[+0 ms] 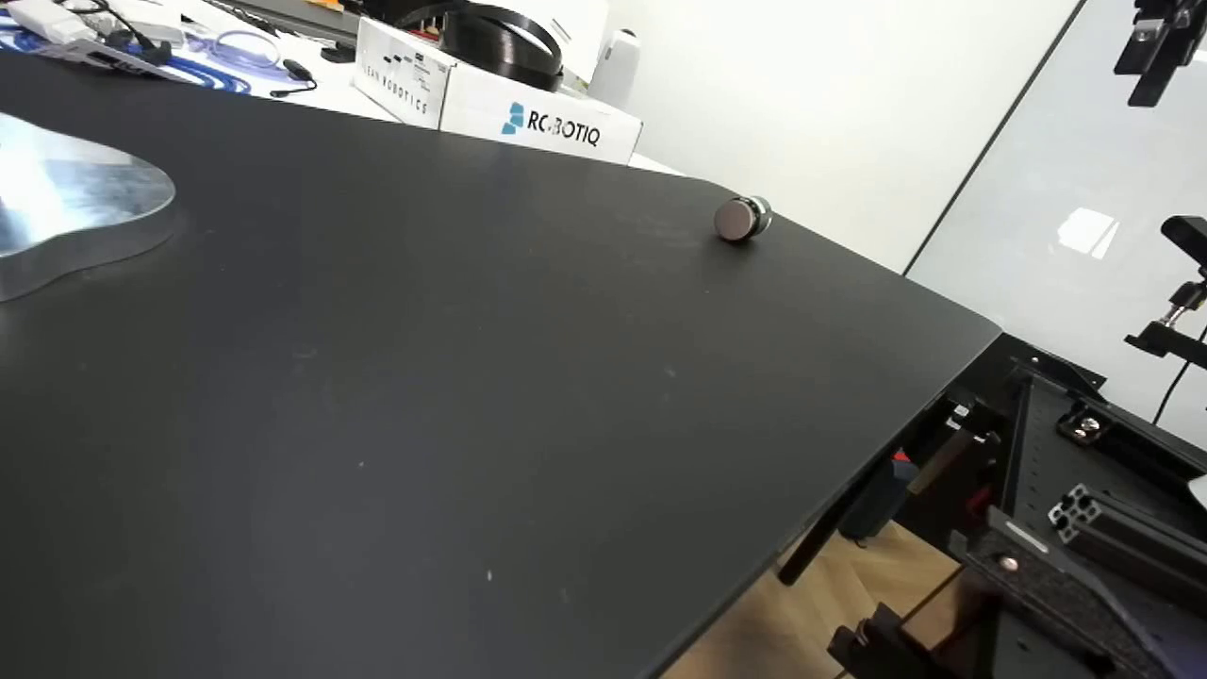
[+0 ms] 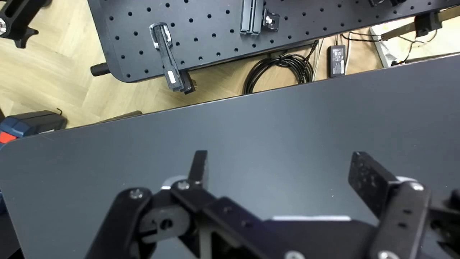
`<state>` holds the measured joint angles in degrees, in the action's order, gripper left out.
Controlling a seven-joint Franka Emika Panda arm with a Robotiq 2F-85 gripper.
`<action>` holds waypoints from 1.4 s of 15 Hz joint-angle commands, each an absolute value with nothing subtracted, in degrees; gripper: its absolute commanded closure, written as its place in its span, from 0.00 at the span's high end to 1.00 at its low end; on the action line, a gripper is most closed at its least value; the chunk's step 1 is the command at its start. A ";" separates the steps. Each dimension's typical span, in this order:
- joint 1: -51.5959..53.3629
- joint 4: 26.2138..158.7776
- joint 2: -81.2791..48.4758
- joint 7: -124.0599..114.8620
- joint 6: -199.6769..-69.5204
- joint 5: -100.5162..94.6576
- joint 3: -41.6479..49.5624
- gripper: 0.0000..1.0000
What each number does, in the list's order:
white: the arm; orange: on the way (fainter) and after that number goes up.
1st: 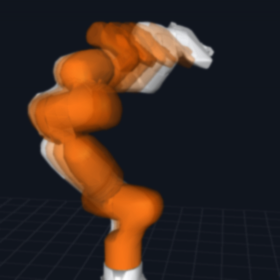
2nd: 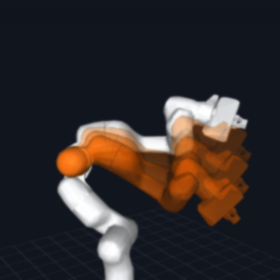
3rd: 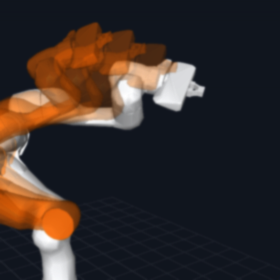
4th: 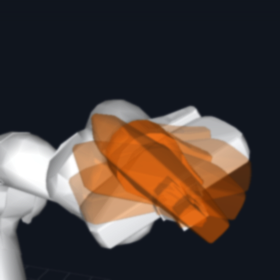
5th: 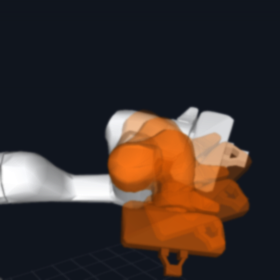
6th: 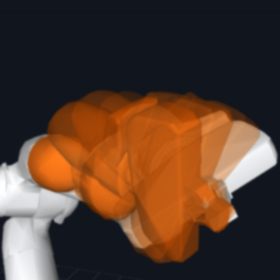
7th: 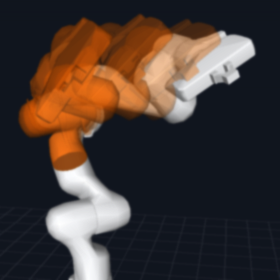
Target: Pick up the vial, flip it the right way up then set it back down on the table
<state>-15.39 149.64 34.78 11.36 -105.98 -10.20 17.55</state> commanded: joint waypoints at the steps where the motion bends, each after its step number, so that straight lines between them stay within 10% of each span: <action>1: -15.63 149.52 34.73 11.48 -105.83 -10.06 17.32 1.00; 21: -13.21 114.52 -9.95 -36.06 -133.22 7.67 11.53 1.00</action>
<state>-14.14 123.34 -2.80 -27.99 -134.84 6.85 10.54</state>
